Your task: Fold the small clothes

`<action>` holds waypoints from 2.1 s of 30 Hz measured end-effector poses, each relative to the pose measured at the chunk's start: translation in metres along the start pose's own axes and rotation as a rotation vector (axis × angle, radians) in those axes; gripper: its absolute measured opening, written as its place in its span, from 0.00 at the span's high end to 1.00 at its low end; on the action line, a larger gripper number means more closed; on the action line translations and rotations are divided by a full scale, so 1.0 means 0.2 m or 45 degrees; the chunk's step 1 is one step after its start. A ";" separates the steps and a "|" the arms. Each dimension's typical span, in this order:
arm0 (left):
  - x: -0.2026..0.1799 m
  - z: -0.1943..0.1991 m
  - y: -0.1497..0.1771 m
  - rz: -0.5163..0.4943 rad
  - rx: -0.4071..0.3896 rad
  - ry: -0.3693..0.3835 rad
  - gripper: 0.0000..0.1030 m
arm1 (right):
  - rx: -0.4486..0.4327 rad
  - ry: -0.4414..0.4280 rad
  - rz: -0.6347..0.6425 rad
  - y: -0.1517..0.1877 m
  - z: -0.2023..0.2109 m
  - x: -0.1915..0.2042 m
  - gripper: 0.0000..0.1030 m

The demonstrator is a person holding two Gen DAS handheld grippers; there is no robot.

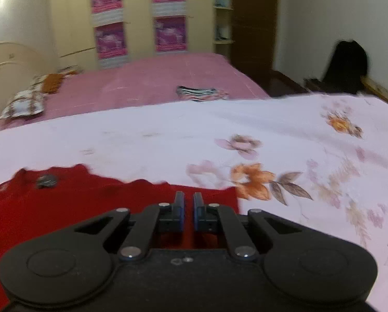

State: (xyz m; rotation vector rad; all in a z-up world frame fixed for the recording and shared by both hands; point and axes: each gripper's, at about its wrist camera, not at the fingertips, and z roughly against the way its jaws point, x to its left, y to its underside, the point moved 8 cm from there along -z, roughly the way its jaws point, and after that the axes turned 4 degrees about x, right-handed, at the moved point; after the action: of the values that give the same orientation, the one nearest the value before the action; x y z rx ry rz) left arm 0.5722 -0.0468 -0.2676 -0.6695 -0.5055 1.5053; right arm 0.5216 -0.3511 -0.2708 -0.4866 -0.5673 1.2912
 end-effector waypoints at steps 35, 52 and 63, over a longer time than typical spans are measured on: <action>0.05 0.41 0.22 -0.138 -0.130 -0.139 0.94 | -0.048 -0.031 0.132 0.25 0.36 0.11 0.76; 0.13 0.51 0.47 -0.205 -0.066 -0.152 0.94 | -0.004 0.041 0.191 0.54 0.45 0.02 0.59; -0.01 0.62 0.57 -0.232 -0.016 -0.071 0.94 | -0.044 -0.043 0.254 0.57 0.65 0.29 0.59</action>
State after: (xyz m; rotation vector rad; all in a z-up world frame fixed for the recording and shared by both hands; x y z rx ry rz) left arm 0.4035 -0.0432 -0.2542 -0.5765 -0.6025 1.3528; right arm 0.3638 -0.2670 -0.2361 -0.5619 -0.5812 1.4836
